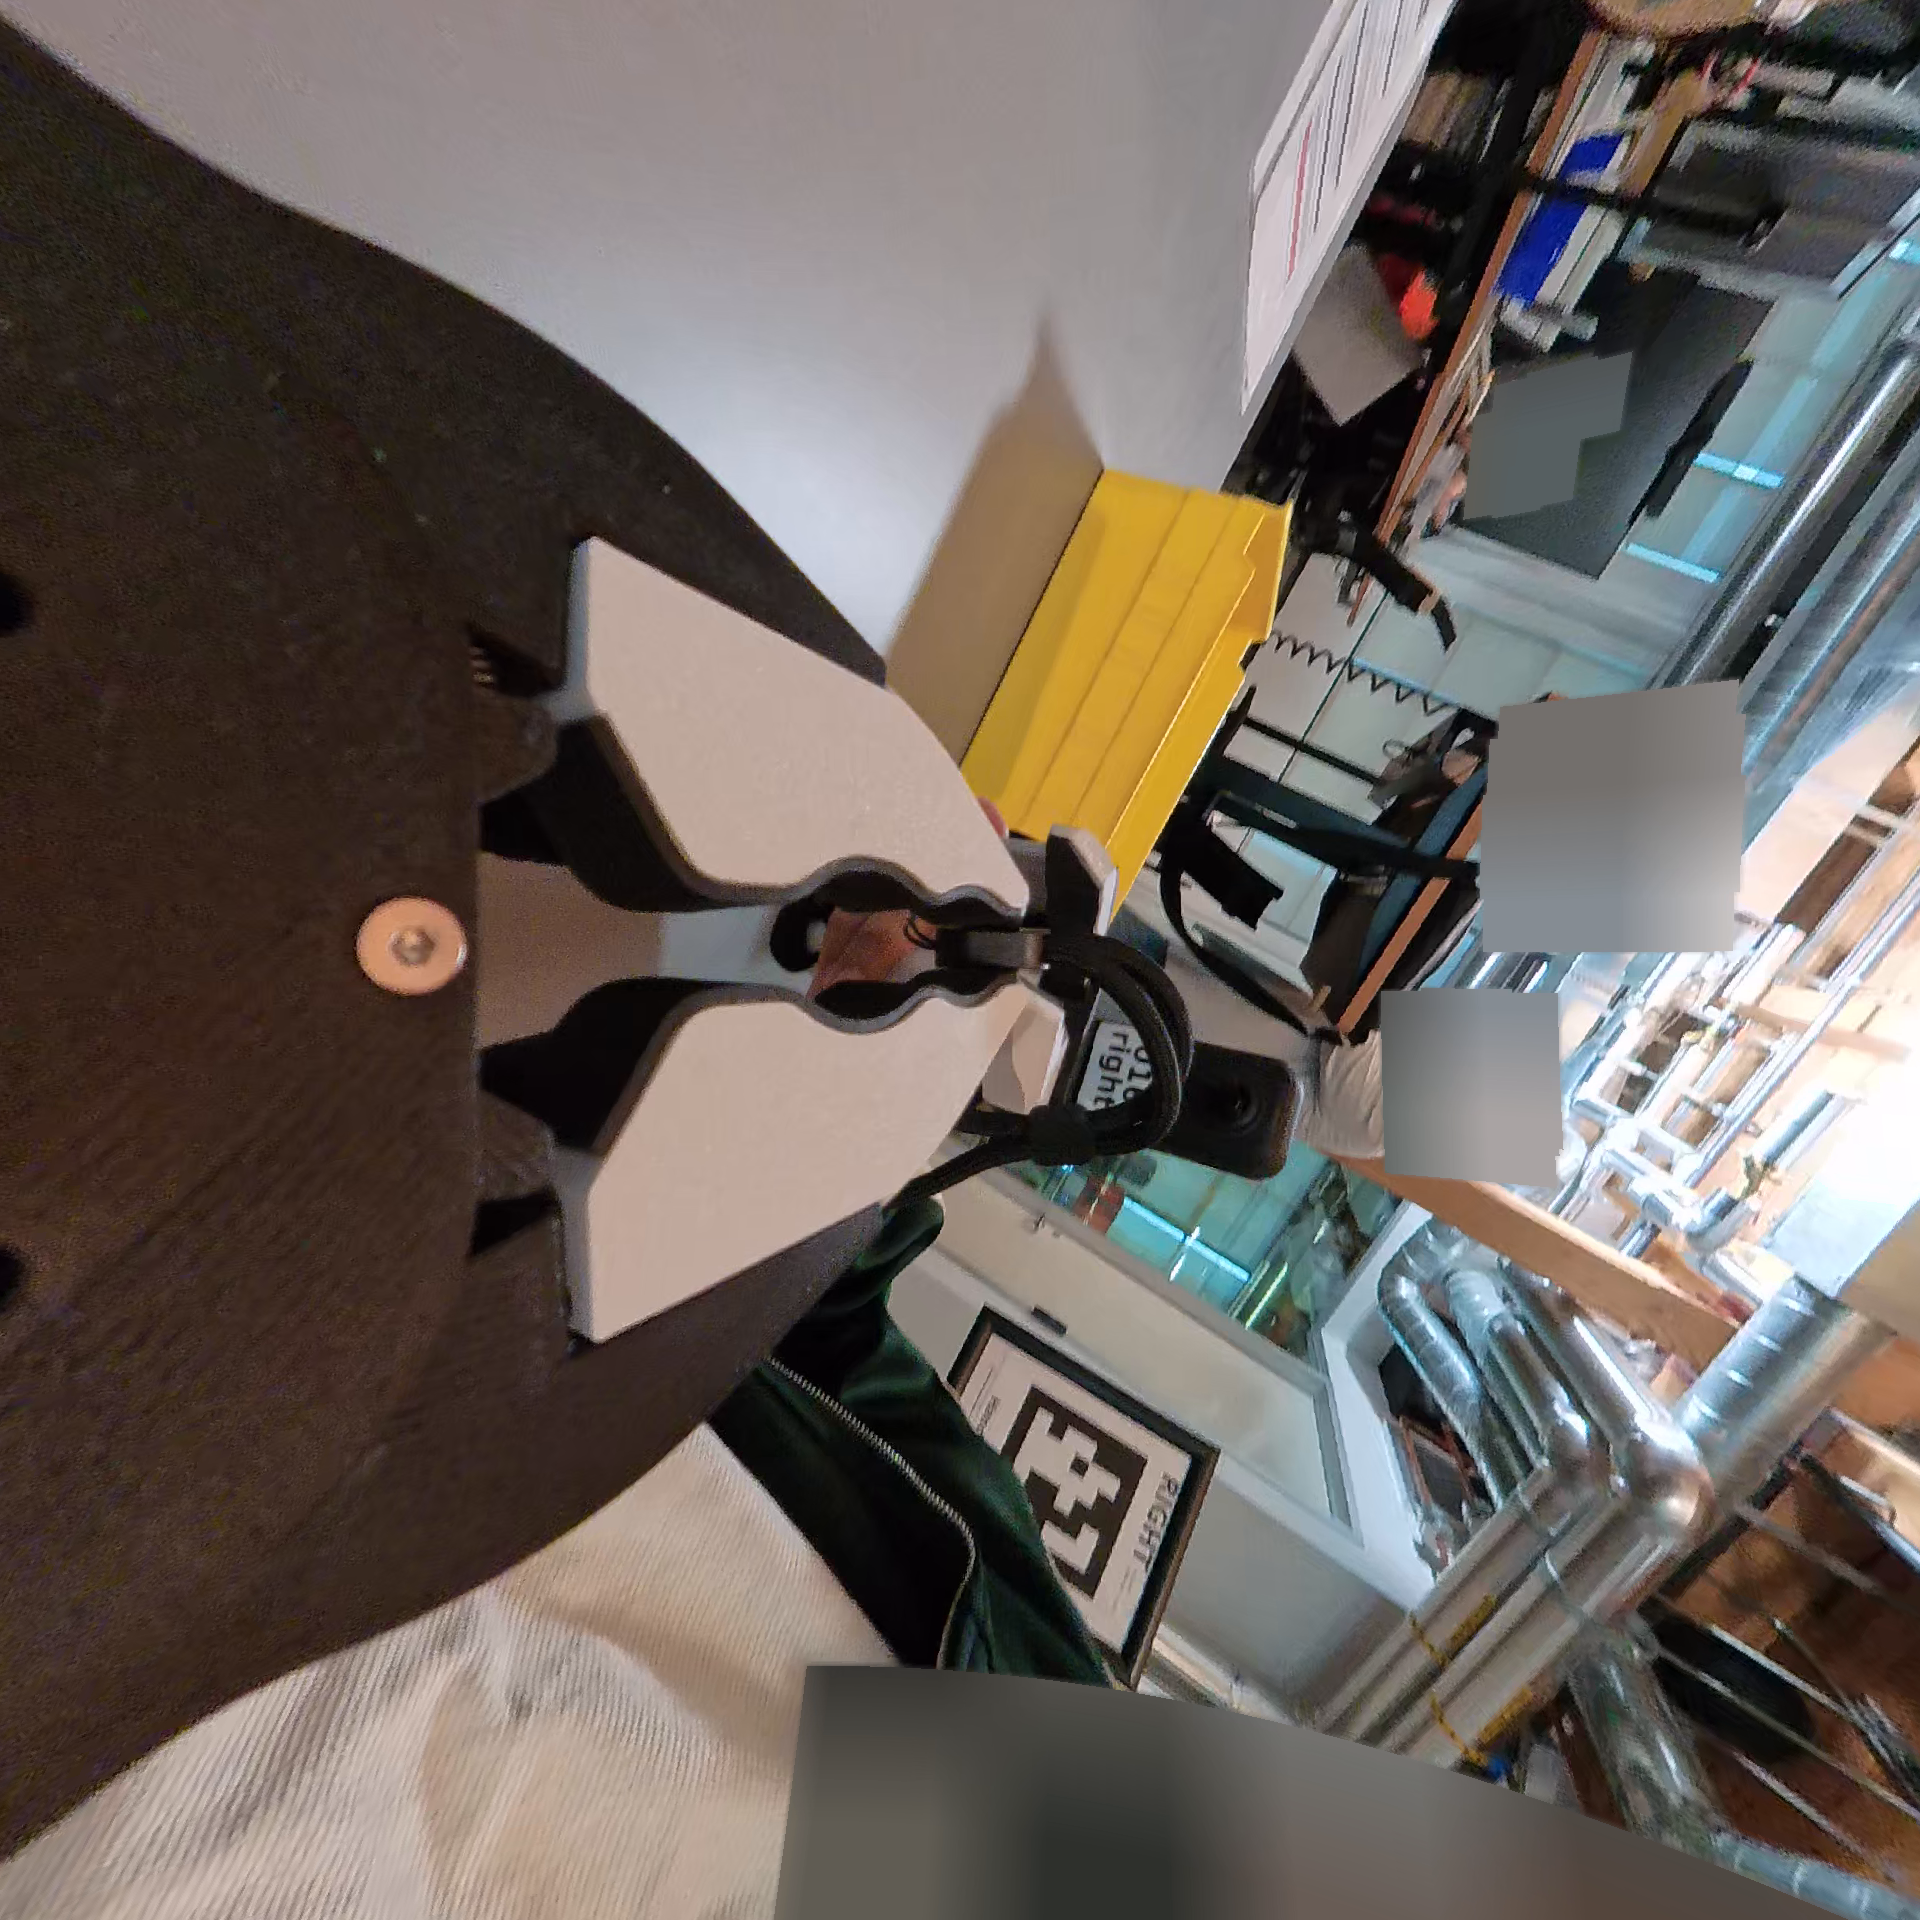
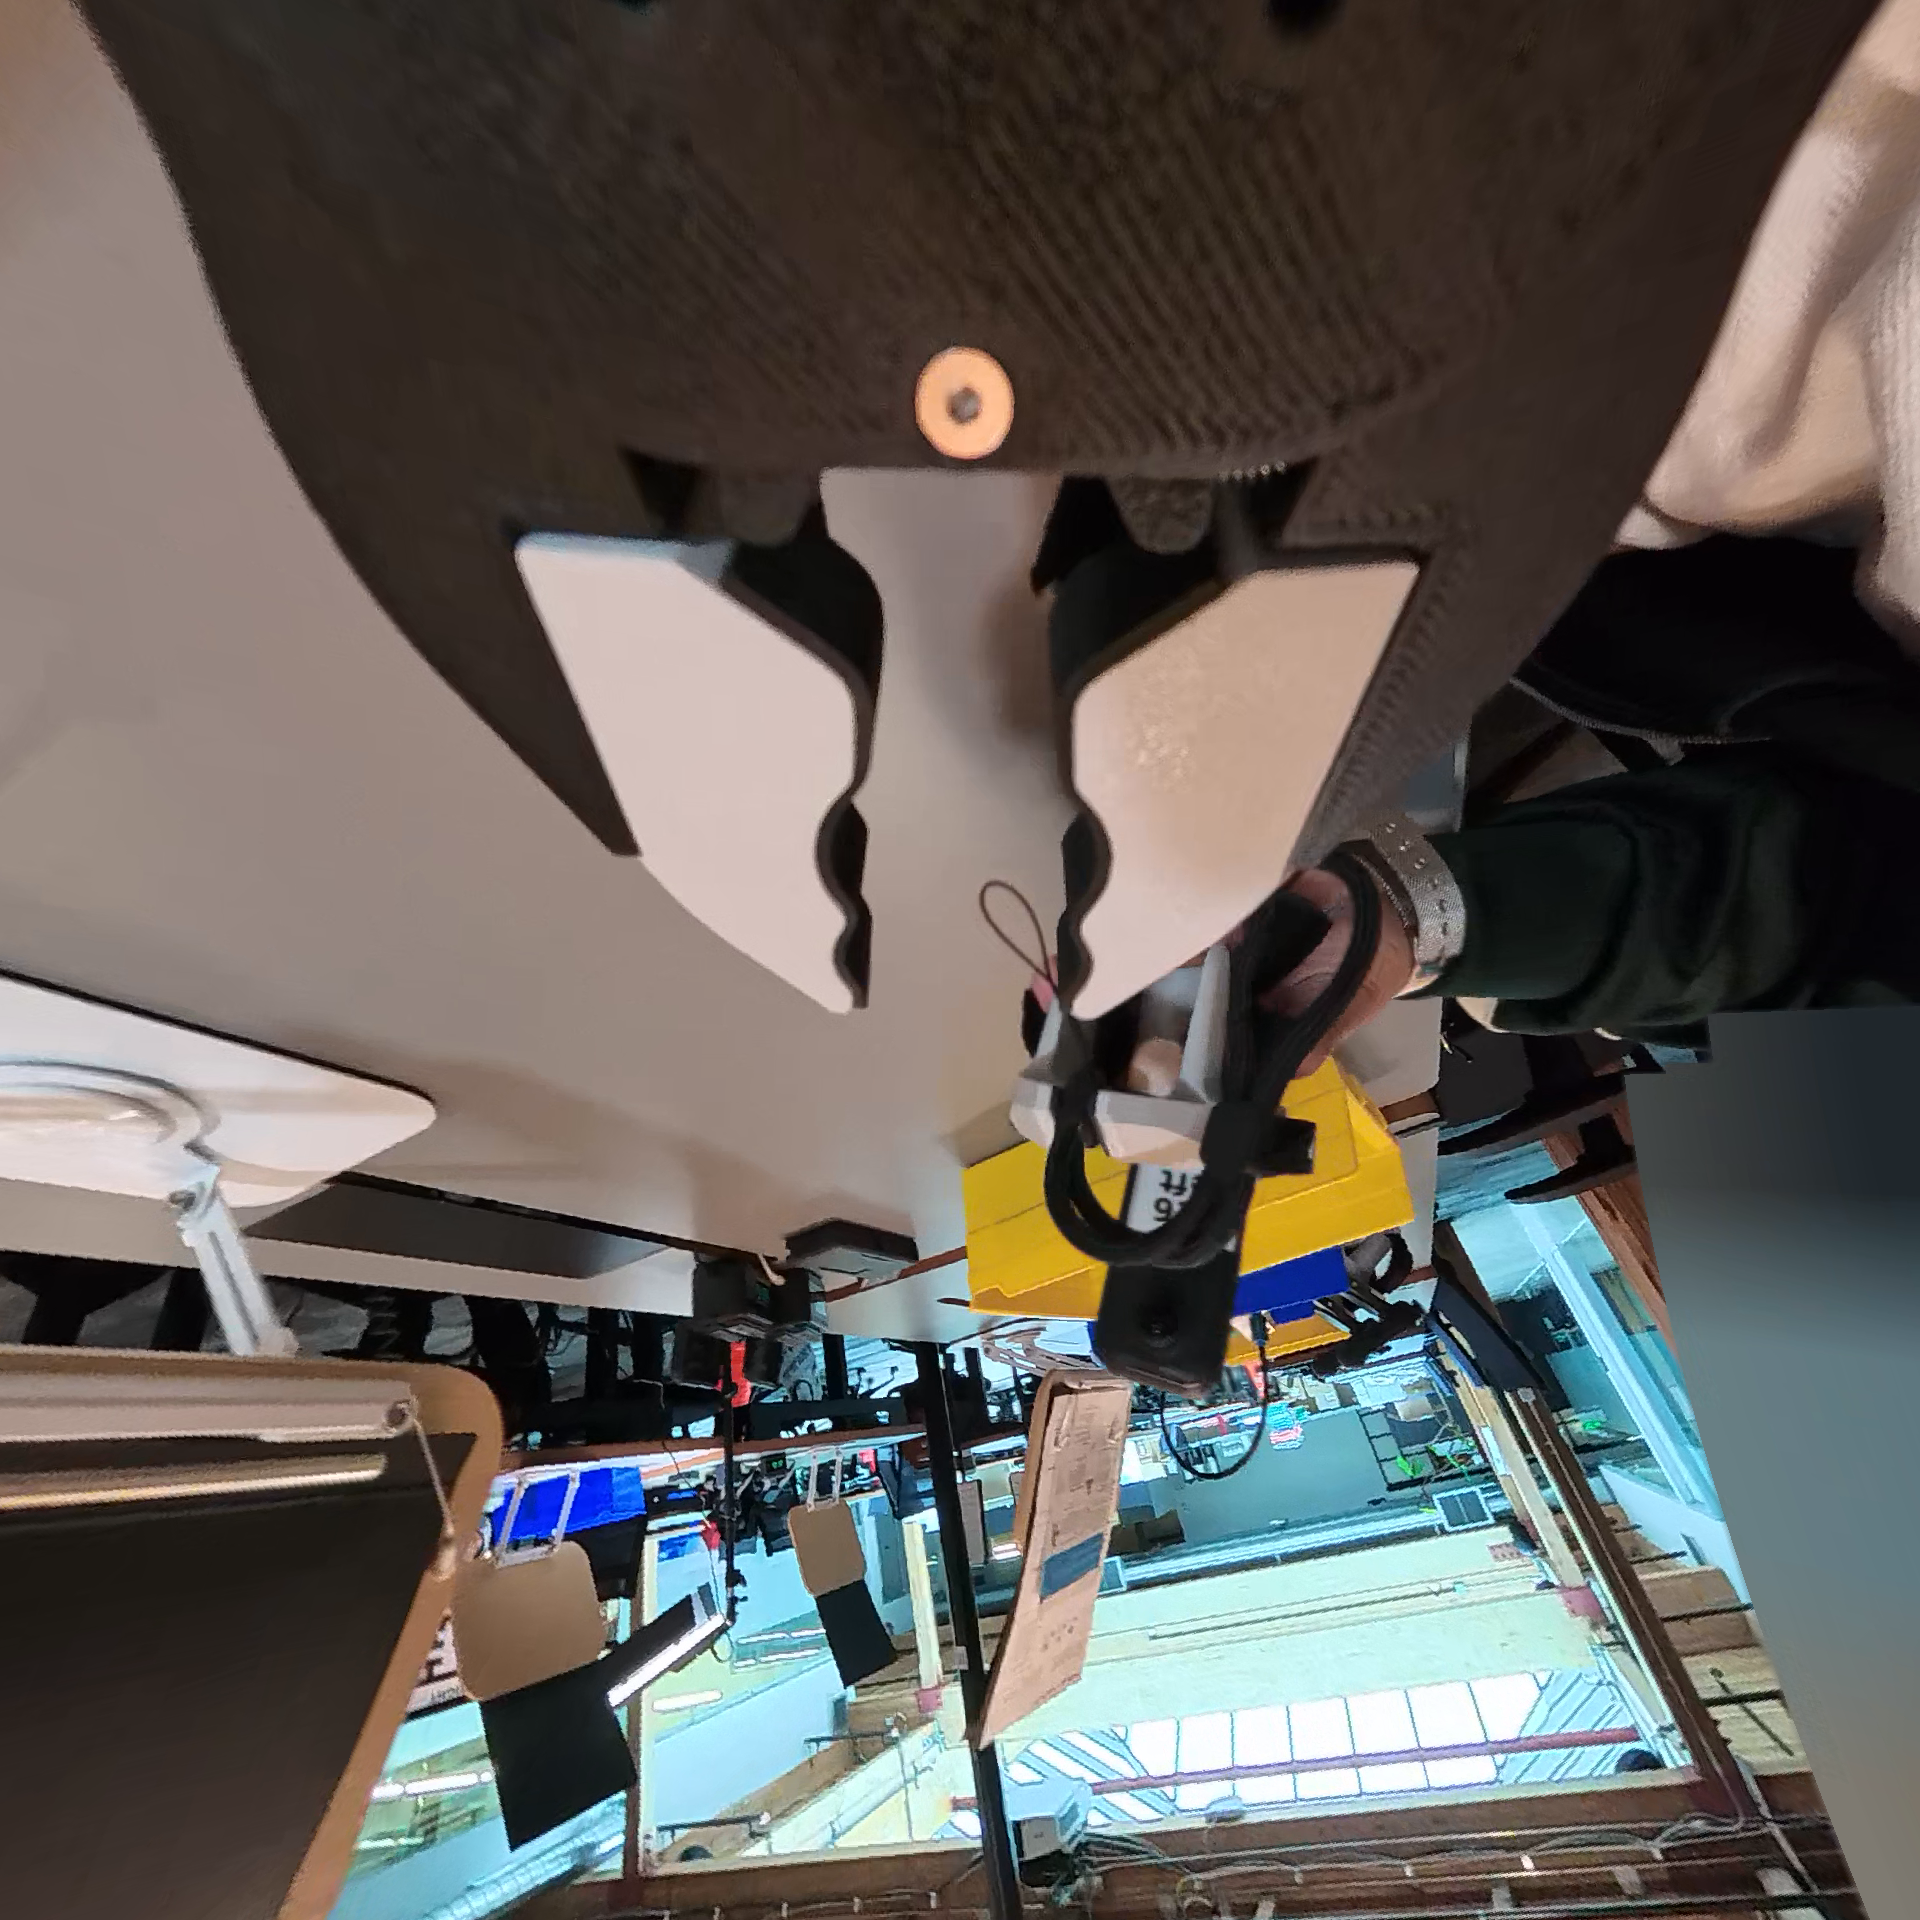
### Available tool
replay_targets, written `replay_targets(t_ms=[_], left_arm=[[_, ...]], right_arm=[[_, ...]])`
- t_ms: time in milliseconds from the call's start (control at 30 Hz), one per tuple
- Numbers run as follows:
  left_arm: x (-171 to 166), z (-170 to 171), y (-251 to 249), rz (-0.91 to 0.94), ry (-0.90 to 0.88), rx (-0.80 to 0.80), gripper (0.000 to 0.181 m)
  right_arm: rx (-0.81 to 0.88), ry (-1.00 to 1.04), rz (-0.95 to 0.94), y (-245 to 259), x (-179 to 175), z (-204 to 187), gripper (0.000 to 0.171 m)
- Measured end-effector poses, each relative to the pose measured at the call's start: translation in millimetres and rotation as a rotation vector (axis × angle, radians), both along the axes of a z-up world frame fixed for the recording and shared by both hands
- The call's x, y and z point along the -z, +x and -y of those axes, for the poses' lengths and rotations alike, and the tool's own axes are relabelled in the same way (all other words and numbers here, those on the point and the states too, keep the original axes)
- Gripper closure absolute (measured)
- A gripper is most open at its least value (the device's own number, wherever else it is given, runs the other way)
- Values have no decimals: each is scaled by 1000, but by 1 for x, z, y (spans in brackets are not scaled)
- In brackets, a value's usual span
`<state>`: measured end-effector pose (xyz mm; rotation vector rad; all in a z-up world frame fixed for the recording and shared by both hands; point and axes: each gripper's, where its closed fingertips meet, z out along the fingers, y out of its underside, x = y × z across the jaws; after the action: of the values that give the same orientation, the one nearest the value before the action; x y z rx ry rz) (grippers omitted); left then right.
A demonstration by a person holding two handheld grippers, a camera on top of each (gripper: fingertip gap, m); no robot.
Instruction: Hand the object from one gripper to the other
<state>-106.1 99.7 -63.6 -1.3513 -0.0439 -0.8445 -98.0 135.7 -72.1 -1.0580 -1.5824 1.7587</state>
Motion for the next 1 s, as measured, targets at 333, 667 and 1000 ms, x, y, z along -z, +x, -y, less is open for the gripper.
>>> replay_targets(t_ms=[333, 667, 1000], left_arm=[[3, -2, 29, 16, -10, 160, 175], [11, -5, 51, 23, -48, 265, 175], [13, -5, 52, 35, -63, 277, 175]], right_arm=[[-145, 38, -90, 15, -10, 31, 145], [-142, 43, -157, 19, -22, 35, 152], [-108, 0, -232, 25, -41, 23, 158]])
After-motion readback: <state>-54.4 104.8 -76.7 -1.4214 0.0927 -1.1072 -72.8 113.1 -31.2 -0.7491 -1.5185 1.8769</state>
